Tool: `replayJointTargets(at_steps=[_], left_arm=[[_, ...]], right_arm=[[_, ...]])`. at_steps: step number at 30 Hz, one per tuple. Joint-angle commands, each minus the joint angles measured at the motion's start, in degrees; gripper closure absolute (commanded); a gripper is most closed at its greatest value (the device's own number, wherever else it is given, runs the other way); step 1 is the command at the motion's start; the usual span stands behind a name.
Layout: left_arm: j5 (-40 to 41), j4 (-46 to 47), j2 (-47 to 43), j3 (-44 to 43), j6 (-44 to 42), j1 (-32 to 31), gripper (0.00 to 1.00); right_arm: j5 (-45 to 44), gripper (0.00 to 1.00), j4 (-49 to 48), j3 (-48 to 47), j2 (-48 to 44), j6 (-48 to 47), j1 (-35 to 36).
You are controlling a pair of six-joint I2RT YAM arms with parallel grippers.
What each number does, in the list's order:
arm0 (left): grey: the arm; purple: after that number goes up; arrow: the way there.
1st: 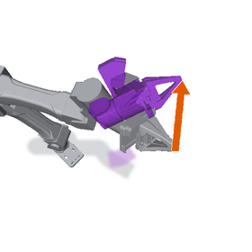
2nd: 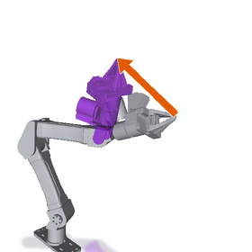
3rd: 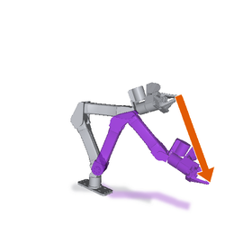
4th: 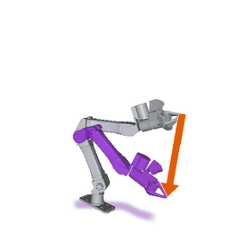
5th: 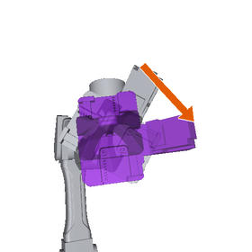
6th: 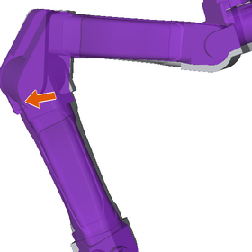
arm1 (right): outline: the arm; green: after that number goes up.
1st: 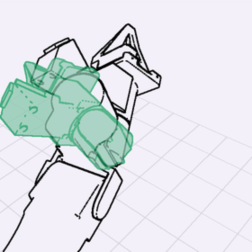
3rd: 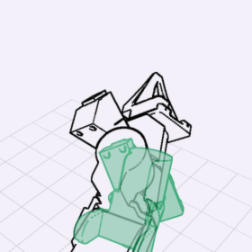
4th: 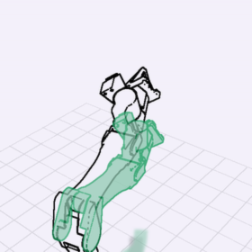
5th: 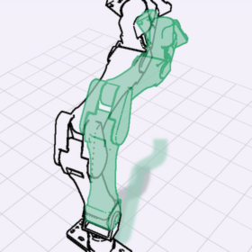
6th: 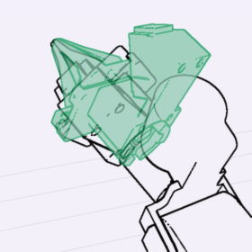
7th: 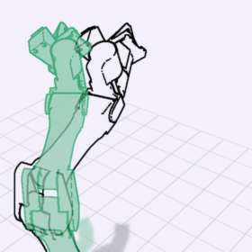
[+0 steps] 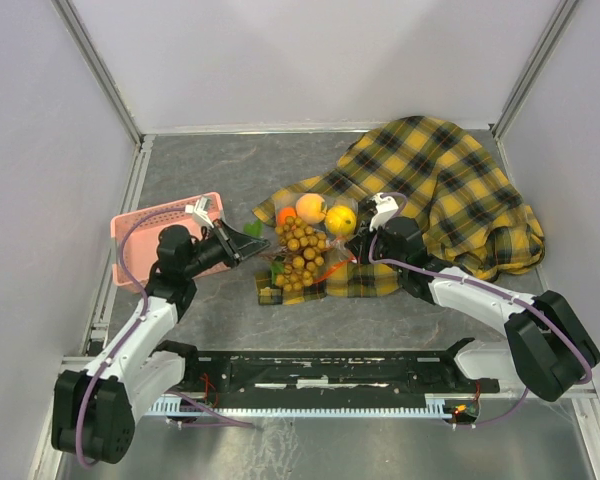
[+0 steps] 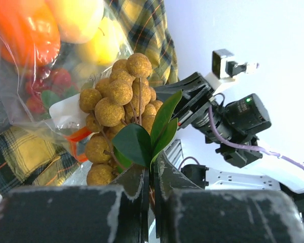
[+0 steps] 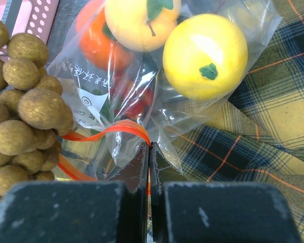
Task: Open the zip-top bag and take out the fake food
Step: Pick up the fake fruit from the zipper food storage bag, then place the fake fruit in the bin.
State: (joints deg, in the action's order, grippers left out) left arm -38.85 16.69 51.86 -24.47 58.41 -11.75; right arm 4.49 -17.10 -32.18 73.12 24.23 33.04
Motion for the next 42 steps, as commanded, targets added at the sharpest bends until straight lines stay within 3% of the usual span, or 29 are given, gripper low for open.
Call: replayJointTargets(at_steps=[1, 29, 35, 42], left_arm=[[-3.98, 7.44, -1.00, -2.25, 4.41, 2.69, 0.97], [-9.98, 20.36, 2.68, -6.93, 15.69, 24.68, 0.97], [-6.78, 13.45, 2.96, -9.02, 10.41, 29.40, 0.97], [1.07, 2.64, 2.07, -10.60, 2.10, 30.50, 0.97]], right_arm=[[-0.03, 0.98, -2.66, 0.16, -0.35, 0.35, -0.47], [0.43, 0.98, -2.76, 0.26, -0.04, 0.52, -0.60], [0.52, 0.98, -2.93, 0.29, 0.22, 0.62, -0.65], [0.84, 0.98, -3.35, 0.28, 0.98, 0.96, -0.69]])
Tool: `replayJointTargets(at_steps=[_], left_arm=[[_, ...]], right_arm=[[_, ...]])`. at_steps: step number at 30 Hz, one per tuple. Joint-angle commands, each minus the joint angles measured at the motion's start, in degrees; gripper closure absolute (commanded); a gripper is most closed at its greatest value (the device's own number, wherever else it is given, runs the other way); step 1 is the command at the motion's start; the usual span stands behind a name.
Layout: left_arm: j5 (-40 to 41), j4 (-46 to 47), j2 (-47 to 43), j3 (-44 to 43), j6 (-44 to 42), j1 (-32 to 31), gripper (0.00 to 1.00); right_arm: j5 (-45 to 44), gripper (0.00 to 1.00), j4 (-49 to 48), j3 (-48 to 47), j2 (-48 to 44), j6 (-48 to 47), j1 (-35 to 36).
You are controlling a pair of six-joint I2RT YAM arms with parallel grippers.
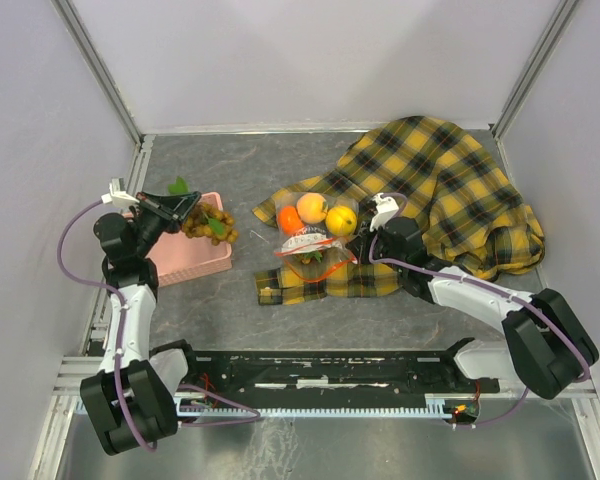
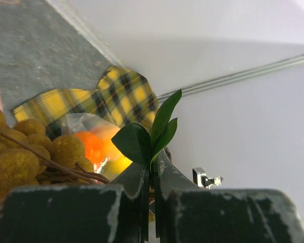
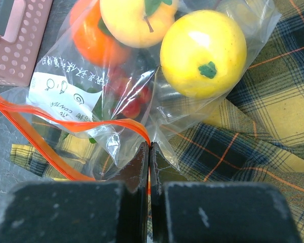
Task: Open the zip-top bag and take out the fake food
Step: Place the fake fruit in the bin.
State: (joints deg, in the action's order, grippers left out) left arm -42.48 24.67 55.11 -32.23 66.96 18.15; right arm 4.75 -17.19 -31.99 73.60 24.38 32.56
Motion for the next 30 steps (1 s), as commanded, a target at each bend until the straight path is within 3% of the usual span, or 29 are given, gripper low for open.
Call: replayJointTargets(at_steps=[1, 12, 22, 26, 27, 30], left_arm=[[5.49, -6.10, -1.15, -2.73, -6.89, 0.67, 0.97], [14.11, -12.11, -1.65, -1.20, -13.12, 1.11, 0.97], [20.45, -18.84, 0.04, -0.78, -12.49, 1.11, 0.97], [26.67, -23.61, 0.57, -1.56, -12.22, 1.13, 0.93], [28.62, -25.34, 0.67, -1.79, -12.10, 1.10, 0.88], [35.55, -30.37, 1.59, -3.31, -11.07, 1.10, 0.49]], right_arm=[[0.65, 0.98, -3.33, 0.02, 0.60, 0.90, -0.21], [0.95, 0.98, -3.31, -0.19, 0.90, 0.94, -0.15], [1.26, 0.98, -3.60, -0.33, 1.23, 1.20, -0.18], [1.30, 0.98, -3.55, -0.35, 1.39, 1.20, -0.19], [1.27, 0.98, -3.55, -0.38, 1.44, 1.22, -0.19], [1.44, 0.98, -3.55, -0.37, 1.55, 1.24, -0.19]])
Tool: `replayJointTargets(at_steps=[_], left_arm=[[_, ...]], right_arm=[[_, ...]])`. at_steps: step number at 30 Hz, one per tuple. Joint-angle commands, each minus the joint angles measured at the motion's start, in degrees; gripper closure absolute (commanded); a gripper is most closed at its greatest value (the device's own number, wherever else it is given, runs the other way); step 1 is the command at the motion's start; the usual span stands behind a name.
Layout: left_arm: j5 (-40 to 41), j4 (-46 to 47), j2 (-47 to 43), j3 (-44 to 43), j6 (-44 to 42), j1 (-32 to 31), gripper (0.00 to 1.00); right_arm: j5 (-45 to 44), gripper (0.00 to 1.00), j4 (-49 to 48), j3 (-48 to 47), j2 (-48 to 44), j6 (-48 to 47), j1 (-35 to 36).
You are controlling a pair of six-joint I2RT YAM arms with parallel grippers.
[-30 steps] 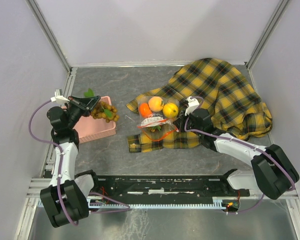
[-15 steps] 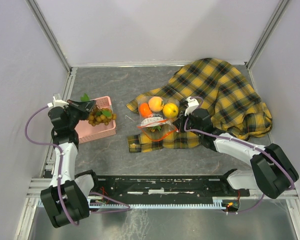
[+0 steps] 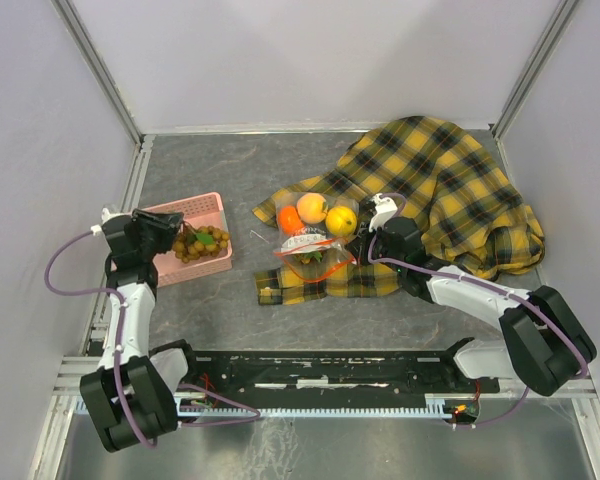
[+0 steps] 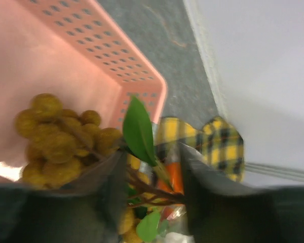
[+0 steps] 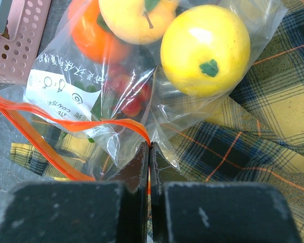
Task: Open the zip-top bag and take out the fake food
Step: Place the fake fruit in the bin.
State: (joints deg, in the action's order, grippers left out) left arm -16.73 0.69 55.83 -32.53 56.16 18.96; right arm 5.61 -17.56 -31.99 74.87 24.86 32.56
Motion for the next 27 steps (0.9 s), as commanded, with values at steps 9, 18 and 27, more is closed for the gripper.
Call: replayJointTargets(at_steps=[9, 18, 27], left_arm=[[22.50, -17.14, 2.78, -11.46, -5.86, 0.36, 0.01], [26.96, -16.80, -3.90, -11.35, -16.48, 0.33, 0.01], [11.18, -20.68, -16.93, -9.85, -28.21, 0.30, 0.36]], right_arm=[[1.82, 0.98, -3.27, -0.77, 0.91, 0.98, -0.16], [2.75, 0.98, -3.00, -1.05, 0.84, 0.96, -0.18], [3.80, 0.98, -3.36, -1.25, 1.66, 1.34, -0.17]])
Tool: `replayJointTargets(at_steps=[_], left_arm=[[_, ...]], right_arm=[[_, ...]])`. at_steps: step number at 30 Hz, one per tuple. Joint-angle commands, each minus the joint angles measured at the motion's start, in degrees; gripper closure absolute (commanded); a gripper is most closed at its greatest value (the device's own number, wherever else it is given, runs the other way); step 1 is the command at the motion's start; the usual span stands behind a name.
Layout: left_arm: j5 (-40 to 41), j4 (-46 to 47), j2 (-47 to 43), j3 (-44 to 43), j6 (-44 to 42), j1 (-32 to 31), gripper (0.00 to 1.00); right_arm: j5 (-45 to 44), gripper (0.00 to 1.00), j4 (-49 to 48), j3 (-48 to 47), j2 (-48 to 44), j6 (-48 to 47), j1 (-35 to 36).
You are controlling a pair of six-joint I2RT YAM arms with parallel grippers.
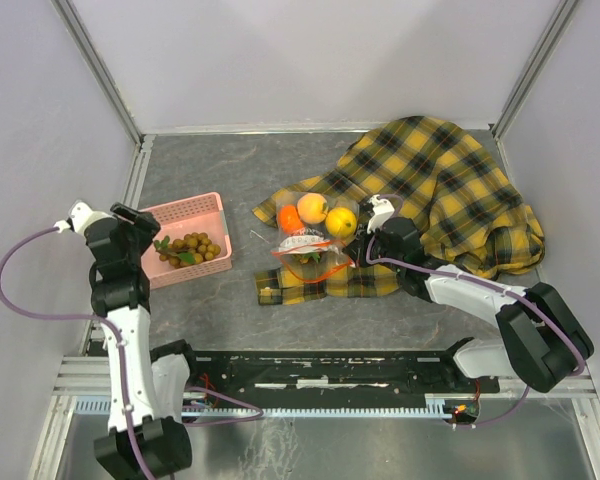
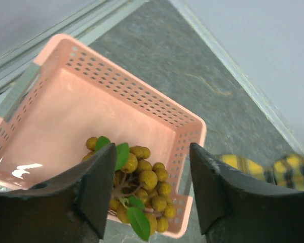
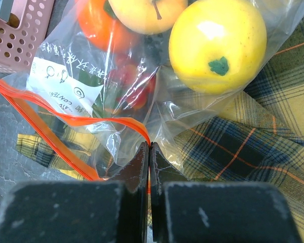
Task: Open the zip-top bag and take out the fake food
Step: Place the fake fruit in the bin.
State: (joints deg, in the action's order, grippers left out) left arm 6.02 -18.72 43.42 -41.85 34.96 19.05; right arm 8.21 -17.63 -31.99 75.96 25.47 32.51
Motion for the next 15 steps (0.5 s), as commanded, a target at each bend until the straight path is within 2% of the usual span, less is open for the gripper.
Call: replayJointTargets(at_steps=[1, 3, 4, 6, 8, 12, 15], left_arm=[[-15.61, -1.93, -5.36, -0.37, -7.27, 0.18, 0.41], [-21.79, -4.34, -6.16, -1.00, -7.80, 0.17, 0.51], [-24.35, -6.01, -6.35, -1.50, -8.02, 0.15, 0.59], [-26.72, -9.18, -6.24, -2.08, -7.90, 0.21, 0.84], [-28.33, -11.37, -6.40, -0.96, -7.13, 0.17, 0.97], [-28.67, -10.59, -7.60, 6.40, -5.20, 0.14, 0.97], [-26.03, -8.65, -6.80, 6.97, -4.30, 0.12, 0.97]], right_arm=[[1.35, 0.98, -3.29, -1.30, 0.47, 0.72, -0.12], [1.52, 0.98, -3.29, -1.22, 0.21, 0.63, -0.13], [1.42, 0.98, -3.22, -1.09, 0.10, 0.64, -0.12], [1.41, 0.98, -3.34, -0.99, 0.01, 0.63, -0.11], [1.43, 0.98, -3.49, -0.87, 0.05, 0.71, -0.13], [1.86, 0.98, -4.08, -0.80, 0.42, 1.09, -0.16], [1.97, 0.98, -4.08, -0.74, 0.12, 1.11, -0.17]])
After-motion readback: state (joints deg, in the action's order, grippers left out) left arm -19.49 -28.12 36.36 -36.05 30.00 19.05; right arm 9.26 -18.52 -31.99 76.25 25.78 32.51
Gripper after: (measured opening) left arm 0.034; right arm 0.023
